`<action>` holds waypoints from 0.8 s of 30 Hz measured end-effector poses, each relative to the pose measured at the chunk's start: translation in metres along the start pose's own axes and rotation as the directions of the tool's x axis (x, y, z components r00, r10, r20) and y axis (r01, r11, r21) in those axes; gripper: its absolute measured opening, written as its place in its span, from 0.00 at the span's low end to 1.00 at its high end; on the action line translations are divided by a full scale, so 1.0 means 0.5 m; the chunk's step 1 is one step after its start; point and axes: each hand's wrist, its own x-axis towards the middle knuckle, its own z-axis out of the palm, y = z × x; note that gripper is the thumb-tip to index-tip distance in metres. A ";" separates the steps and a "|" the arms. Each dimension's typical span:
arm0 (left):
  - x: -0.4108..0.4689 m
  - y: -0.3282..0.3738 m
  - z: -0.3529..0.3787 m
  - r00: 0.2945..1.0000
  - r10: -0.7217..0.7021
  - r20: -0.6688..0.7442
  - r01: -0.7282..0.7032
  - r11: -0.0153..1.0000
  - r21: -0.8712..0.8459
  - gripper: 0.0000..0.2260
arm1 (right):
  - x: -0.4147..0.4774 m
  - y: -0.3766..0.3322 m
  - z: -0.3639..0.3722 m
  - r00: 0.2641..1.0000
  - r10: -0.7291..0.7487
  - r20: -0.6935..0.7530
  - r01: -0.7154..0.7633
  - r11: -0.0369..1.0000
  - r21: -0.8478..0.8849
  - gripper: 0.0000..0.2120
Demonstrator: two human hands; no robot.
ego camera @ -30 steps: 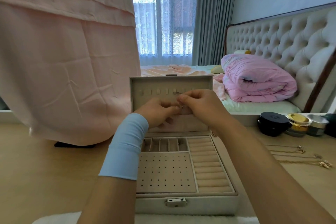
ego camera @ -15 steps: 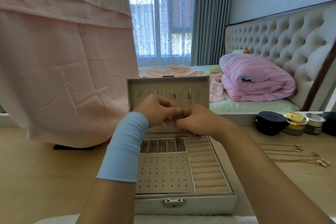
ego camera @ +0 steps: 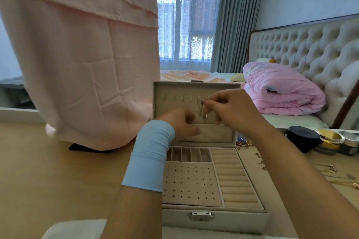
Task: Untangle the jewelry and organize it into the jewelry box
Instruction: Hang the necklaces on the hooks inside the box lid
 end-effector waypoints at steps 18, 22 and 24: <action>0.008 -0.003 -0.001 0.999 -0.034 -0.005 0.034 0.996 0.079 0.16 | 0.011 0.020 0.058 0.973 0.035 0.228 0.099 0.828 -0.552 0.08; 0.006 -0.004 -0.004 1.000 -0.024 -0.012 0.025 0.997 0.066 0.17 | -0.002 0.030 0.057 0.970 0.040 0.241 0.093 0.851 -0.517 0.10; 0.006 0.001 -0.001 1.000 -0.002 -0.026 0.004 0.998 0.060 0.18 | -0.012 0.035 0.045 0.969 0.048 0.241 0.066 0.895 -0.441 0.10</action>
